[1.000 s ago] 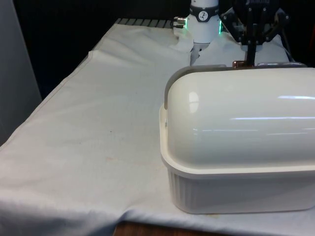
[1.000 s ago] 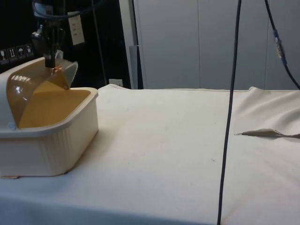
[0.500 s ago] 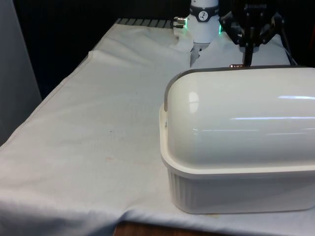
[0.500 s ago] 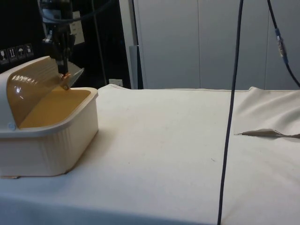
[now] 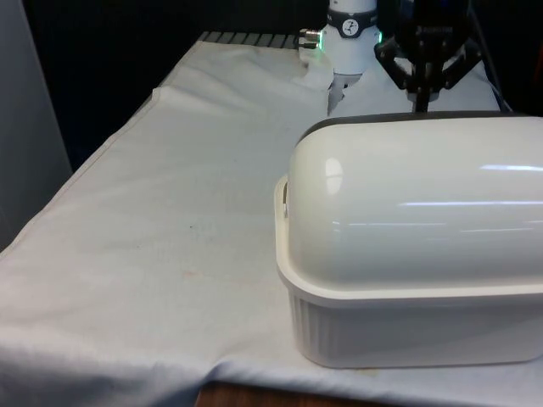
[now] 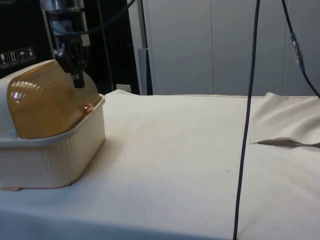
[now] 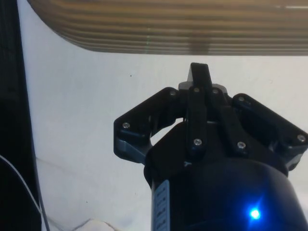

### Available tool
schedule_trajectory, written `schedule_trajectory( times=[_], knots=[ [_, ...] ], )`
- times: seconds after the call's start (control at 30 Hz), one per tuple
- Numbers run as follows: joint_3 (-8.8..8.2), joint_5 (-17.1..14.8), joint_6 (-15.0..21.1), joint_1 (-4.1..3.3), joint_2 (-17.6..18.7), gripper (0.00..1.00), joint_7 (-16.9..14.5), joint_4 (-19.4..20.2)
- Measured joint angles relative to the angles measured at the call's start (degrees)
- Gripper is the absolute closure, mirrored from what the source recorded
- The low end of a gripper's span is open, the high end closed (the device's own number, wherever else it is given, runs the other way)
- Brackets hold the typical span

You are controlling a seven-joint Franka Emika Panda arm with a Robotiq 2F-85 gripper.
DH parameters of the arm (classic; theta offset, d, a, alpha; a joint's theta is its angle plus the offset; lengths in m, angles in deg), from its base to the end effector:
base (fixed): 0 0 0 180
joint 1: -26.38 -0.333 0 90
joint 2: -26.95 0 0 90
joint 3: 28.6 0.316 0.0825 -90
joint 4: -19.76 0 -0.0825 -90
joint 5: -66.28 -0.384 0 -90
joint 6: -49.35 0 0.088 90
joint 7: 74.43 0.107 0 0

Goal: Open the lid, then close it.

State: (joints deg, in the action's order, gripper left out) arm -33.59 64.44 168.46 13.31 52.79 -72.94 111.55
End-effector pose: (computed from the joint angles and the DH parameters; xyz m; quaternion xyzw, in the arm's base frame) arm 0.6731 0.1047 0.3727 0.9984 0.0545 0.0142 0.0036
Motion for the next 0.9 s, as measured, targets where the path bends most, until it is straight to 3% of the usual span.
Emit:
schedule_trajectory(
  times=[0.43,0.9],
  knots=[
    [0.23,-0.06,-1.2,-0.23,1.55,1.0,0.11,0.74],
    [0.34,0.0,0.0,-0.92,-3.95,1.0,0.17,8.37]
  ],
)
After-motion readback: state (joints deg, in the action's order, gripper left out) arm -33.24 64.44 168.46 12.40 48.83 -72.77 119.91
